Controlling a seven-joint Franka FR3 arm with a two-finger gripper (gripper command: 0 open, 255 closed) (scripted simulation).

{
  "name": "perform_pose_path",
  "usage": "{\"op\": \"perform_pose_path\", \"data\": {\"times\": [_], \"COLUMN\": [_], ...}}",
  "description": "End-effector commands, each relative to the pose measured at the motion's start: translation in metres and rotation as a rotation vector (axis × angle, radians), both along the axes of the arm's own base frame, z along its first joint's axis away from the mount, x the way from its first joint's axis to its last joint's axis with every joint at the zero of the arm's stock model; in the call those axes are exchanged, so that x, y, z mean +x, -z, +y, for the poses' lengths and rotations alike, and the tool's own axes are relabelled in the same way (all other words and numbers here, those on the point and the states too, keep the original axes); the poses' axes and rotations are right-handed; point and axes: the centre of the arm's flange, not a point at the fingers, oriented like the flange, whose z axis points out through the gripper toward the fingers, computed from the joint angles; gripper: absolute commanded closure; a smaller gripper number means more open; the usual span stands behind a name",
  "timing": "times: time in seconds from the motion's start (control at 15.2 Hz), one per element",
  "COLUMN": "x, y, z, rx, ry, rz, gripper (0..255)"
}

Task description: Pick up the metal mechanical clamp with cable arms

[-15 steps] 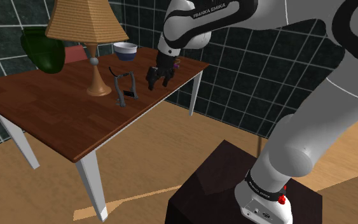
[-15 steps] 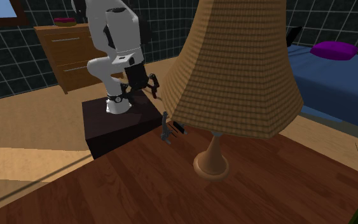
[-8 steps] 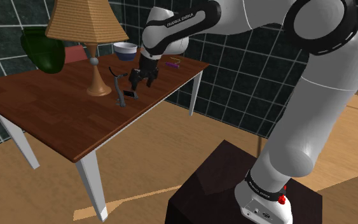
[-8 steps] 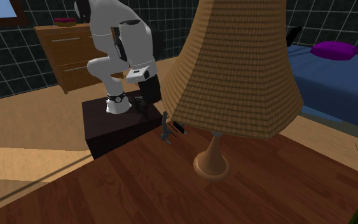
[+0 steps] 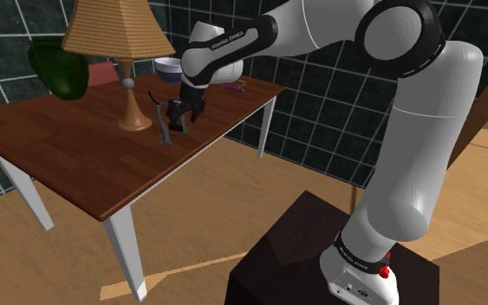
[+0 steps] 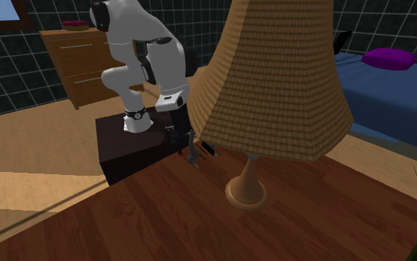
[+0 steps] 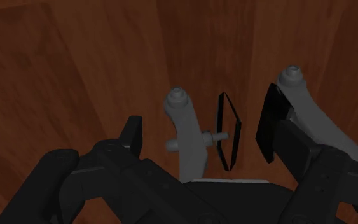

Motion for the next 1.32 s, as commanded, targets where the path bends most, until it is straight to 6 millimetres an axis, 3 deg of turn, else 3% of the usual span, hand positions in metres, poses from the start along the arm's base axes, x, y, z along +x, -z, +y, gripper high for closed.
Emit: {"op": "perform_pose_path", "data": {"times": [0.0, 0.2, 0.26, 0.86, 1.25], "x": [0.000, 0.000, 0.001, 0.000, 0.000], "y": [0.010, 0.018, 0.019, 0.018, -0.013], "z": [0.000, 0.000, -0.002, 0.000, 0.000], "rx": [0.000, 0.000, 0.000, 0.000, 0.000], "ry": [0.000, 0.000, 0.000, 0.000, 0.000], "rz": [-0.001, -0.001, -0.001, -0.001, -0.001], "gripper": [0, 0, 255, 255, 255]}}
